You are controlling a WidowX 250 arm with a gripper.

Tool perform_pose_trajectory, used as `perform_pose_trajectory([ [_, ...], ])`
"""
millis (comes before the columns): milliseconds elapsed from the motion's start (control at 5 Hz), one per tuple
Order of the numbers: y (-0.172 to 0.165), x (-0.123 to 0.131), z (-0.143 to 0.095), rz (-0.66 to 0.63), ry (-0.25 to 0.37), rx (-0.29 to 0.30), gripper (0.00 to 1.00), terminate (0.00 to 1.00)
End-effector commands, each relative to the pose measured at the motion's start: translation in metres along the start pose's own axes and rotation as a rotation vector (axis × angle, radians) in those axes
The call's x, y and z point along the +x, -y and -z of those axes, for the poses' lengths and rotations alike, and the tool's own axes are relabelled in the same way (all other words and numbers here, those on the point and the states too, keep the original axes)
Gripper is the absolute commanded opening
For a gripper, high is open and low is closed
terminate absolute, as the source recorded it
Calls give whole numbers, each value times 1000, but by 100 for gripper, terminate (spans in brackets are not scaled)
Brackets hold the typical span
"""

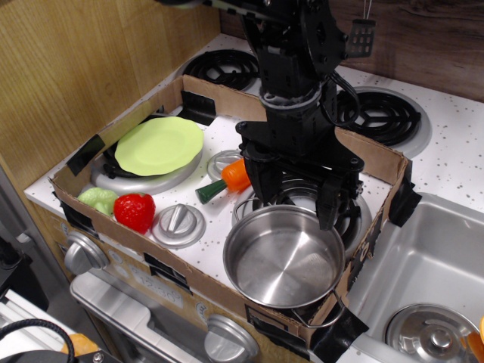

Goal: Put carrot on plate

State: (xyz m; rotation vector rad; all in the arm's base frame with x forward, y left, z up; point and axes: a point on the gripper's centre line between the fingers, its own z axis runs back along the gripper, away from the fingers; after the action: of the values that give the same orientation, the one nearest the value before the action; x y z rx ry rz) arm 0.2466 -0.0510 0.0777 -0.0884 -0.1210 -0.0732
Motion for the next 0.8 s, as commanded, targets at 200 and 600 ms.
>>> perform_pose_trajectory([
  [200, -22, 15, -15, 29, -8, 23, 100, 0],
  [600, -74, 55, -53, 125, -44, 51, 100, 0],
])
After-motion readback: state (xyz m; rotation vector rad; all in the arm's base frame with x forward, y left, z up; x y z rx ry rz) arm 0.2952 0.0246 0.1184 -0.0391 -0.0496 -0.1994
